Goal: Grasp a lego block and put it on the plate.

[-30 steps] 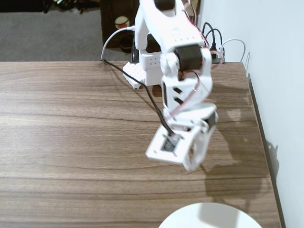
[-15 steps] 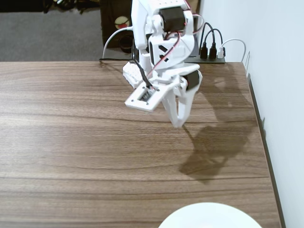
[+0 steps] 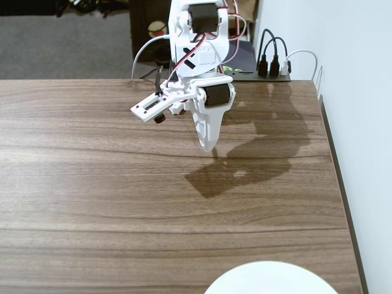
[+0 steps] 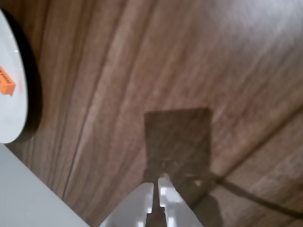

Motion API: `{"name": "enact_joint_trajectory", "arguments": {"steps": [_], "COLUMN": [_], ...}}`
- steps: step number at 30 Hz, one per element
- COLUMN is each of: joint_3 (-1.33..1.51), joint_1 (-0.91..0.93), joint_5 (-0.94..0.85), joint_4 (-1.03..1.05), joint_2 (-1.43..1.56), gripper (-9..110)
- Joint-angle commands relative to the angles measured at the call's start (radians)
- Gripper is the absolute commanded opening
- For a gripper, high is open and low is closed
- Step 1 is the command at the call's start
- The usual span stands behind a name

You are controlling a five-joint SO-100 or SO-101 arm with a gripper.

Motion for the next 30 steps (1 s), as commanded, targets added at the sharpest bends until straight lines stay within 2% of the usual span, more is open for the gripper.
{"name": "enact_joint_trajectory", "arguments": {"steps": [1,9,20,30], "joint_3": [0.018,0.121,0.227,0.299], "joint_1": [0.034,0.106,0.150,0.158], "joint_5": [0.058,0.123,0.169,0.219], "joint_4": [0.009,0.032,0.169,0.212], "joint_2": [0.081,0.249,0.532,0.630], "gripper": [0,0,0,0]}}
